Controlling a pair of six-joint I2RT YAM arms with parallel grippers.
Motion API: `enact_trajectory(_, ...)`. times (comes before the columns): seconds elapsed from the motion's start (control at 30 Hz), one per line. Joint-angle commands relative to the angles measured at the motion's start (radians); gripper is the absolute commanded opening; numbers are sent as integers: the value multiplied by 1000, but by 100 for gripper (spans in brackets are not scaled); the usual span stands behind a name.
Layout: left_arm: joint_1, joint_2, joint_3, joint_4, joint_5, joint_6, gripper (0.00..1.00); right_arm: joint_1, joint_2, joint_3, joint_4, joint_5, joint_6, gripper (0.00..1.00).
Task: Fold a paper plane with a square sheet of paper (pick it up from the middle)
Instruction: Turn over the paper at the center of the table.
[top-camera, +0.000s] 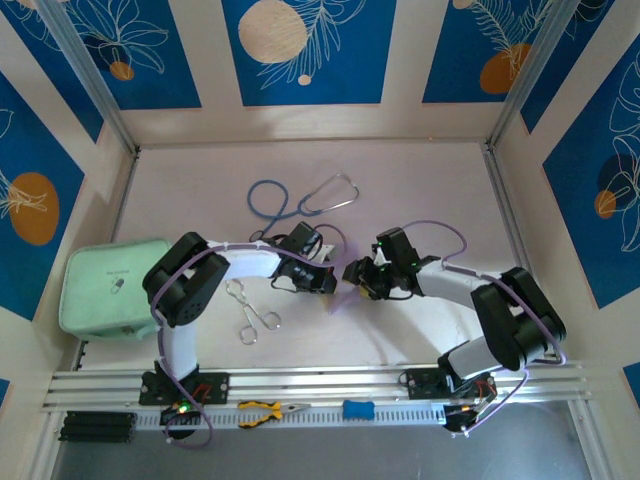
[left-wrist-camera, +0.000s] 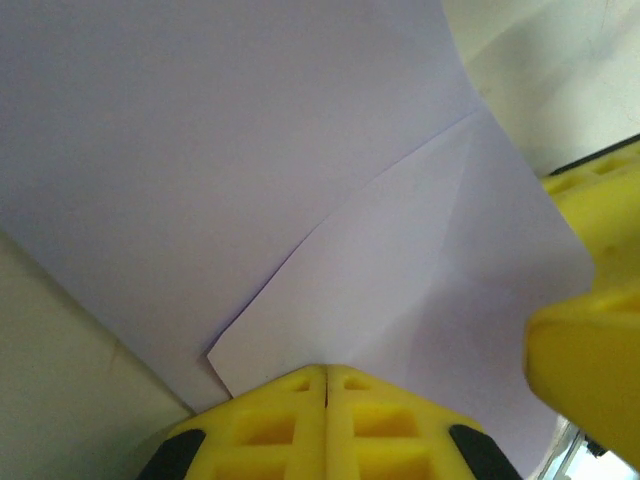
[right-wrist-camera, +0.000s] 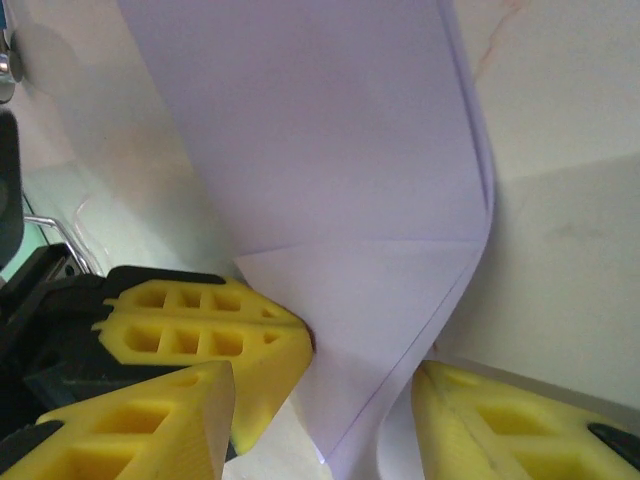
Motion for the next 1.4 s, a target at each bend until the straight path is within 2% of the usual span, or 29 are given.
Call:
enact_trajectory(0.0, -10, -5, -23, -46, -11, -3, 0, -18, 12, 18, 23, -33, -21, 51)
enact_trajectory(0.37, -9, -19, -24, -38, -12, -12, 0, -57, 59, -9, 104, -59, -11, 48)
enact_trajectory(0.53, -10, -23, -26, -34, -11, -12, 0, -82, 70, -29, 154, -67, -26, 39)
enact_trajectory(0.73, -10, -24, -27, -32, -11, -16, 0, -104, 97, -38, 197, -97, -42, 35)
enact_trajectory(1.17, -10, -43, -42, -8, -17, -26, 0, -129, 123, -60, 256, -135, -82, 20)
enact_trajectory(1.3, -10, -71, -54, 37, 7, -50, 4, -136, 109, -67, 260, -150, -100, 11)
enact_trajectory(1.37, -10, -85, -56, 56, 12, -58, 7, -136, 99, -69, 261, -159, -112, 10)
